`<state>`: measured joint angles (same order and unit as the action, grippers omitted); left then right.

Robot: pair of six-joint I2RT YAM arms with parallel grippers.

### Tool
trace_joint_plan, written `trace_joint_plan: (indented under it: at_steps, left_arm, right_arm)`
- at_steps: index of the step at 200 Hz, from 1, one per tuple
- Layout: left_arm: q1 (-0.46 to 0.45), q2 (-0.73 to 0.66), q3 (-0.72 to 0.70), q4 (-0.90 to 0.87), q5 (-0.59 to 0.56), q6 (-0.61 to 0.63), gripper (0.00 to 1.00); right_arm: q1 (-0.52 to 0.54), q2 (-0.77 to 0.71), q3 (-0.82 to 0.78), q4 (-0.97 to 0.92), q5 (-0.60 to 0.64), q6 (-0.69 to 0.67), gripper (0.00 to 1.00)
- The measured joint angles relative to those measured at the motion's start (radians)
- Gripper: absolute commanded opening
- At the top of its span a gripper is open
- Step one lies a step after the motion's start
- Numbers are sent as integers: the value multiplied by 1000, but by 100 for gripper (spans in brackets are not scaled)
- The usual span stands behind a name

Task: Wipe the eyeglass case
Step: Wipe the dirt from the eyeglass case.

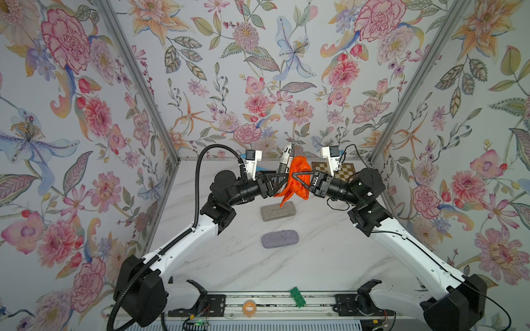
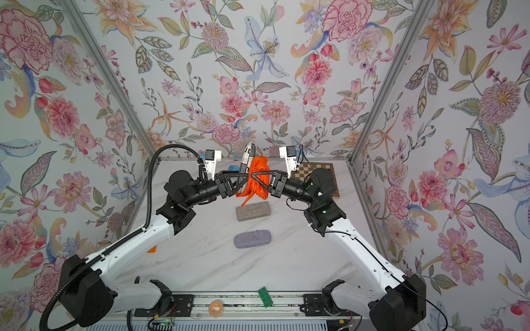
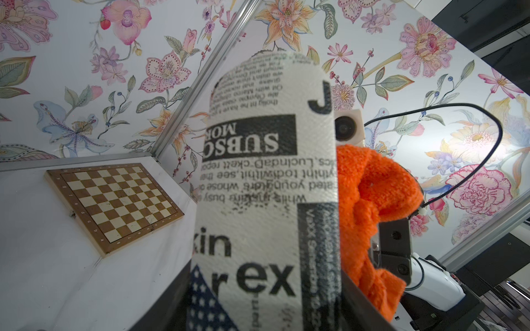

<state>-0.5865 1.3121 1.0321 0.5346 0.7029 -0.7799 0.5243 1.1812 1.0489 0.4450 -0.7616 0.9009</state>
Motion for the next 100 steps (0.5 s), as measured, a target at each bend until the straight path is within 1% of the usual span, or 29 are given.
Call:
trace_joint_plan:
  at_steps: [19, 40, 56, 72, 100]
  left_arm:
    - [4, 6, 15, 6, 0, -5, 27]
    - [11, 6, 16, 41, -12, -22, 27]
    - [11, 6, 15, 50, -19, -31, 27]
    - [8, 2, 1, 52, -6, -36, 27]
    - [-15, -18, -47, 42, 36, -37, 26]
  right_arm:
    - [-3, 18, 29, 5, -4, -5, 0]
    - [-25, 75, 124, -24, -61, -11, 0]
    - [-62, 130, 211, -42, -104, -15, 0]
    - [-107, 182, 298, -44, -121, -18, 0]
    - [-164, 226, 352, -43, -121, -18, 0]
